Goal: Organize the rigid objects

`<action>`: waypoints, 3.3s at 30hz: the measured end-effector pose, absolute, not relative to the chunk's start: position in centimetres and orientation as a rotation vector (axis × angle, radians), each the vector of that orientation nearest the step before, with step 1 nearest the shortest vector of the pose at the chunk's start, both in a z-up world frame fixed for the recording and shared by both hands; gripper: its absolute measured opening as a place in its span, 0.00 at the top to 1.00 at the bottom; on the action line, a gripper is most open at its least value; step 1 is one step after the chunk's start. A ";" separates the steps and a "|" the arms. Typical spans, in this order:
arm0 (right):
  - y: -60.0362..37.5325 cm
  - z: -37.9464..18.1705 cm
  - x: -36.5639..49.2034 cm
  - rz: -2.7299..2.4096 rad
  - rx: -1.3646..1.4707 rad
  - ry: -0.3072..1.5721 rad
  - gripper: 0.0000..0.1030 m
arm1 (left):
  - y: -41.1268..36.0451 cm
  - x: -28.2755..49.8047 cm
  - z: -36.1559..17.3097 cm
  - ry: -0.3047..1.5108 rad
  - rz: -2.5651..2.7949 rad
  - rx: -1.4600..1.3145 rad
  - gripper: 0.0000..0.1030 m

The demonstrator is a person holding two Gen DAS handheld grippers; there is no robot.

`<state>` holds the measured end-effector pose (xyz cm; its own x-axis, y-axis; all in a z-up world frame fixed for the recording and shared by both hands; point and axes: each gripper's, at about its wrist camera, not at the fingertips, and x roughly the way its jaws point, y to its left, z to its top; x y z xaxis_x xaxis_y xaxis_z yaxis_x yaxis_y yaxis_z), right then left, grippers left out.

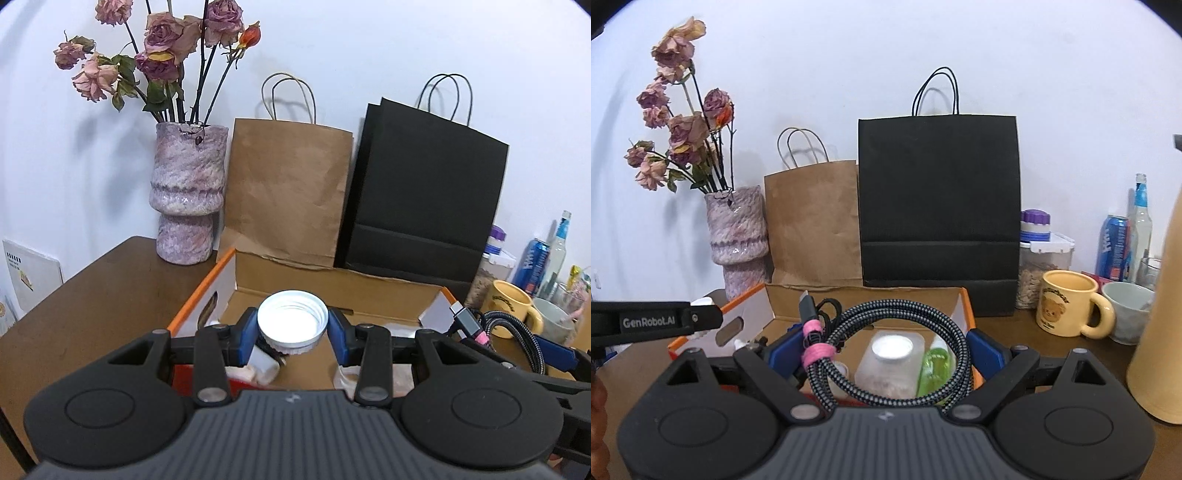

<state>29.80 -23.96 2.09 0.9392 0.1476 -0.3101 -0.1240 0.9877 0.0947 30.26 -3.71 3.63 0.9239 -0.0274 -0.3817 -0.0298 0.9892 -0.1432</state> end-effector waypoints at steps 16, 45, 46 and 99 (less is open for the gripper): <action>-22.2 0.8 37.9 0.157 0.056 0.345 0.10 | -2.7 38.5 2.3 0.417 0.064 -0.113 0.60; -22.8 -0.6 39.8 0.092 0.013 0.382 0.00 | -2.2 39.8 1.1 0.411 0.069 -0.066 0.00; -22.8 -0.6 39.8 0.092 0.011 0.382 0.00 | -2.1 39.8 1.1 0.412 0.070 -0.066 0.00; -26.6 0.5 7.9 0.110 0.032 0.415 0.00 | -2.1 7.1 2.3 0.424 -0.104 0.024 0.00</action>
